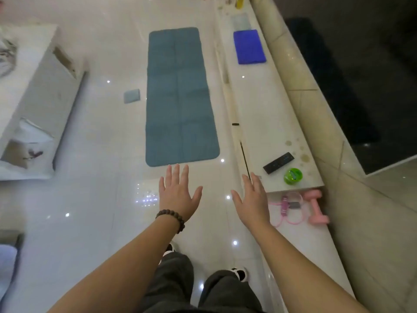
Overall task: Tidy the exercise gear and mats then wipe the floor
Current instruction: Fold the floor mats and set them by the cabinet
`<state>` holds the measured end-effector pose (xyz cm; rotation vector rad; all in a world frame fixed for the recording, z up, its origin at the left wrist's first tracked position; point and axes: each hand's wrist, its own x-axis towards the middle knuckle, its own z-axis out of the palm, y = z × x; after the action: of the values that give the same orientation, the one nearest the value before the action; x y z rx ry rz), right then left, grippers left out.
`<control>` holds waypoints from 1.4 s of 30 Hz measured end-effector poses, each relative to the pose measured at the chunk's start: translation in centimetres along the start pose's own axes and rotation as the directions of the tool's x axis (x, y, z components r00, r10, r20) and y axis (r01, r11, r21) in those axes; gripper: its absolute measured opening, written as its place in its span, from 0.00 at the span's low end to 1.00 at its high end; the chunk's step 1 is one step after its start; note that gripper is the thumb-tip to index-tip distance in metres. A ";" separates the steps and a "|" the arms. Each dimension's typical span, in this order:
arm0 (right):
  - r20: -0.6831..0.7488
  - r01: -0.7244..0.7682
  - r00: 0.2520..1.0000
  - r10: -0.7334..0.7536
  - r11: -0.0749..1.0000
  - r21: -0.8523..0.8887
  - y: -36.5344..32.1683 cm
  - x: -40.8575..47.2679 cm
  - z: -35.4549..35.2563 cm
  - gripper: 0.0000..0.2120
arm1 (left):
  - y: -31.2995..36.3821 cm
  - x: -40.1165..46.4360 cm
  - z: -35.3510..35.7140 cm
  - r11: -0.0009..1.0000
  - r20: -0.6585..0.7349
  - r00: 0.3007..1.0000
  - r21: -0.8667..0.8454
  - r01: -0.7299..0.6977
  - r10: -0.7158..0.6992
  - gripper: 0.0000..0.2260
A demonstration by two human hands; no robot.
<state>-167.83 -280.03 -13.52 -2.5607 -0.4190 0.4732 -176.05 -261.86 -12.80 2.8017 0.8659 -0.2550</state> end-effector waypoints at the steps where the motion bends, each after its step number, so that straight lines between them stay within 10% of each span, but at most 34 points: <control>1: 0.020 0.025 0.999 -0.025 1.000 -0.001 -1.5 0.2 0.8 0.28 | -1.7 -0.1 -0.4 0.999 -0.006 0.999 -0.004 0.033 -0.033 0.32; 21: 0.115 0.266 0.961 -0.252 0.955 -0.131 -39.7 5.0 21.0 0.26 | -42.0 6.0 -9.6 0.946 -0.042 0.956 -0.163 0.280 -0.290 0.31; 42: 0.039 0.143 0.989 -0.139 0.983 -0.116 -59.0 35.1 31.5 0.26 | -59.4 42.0 -17.0 0.990 -0.095 0.988 -0.090 0.111 -0.119 0.32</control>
<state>-161.19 -204.86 -17.11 -2.6162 -0.6530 0.4481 -174.01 -187.20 -13.82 2.7096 1.0379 -0.0930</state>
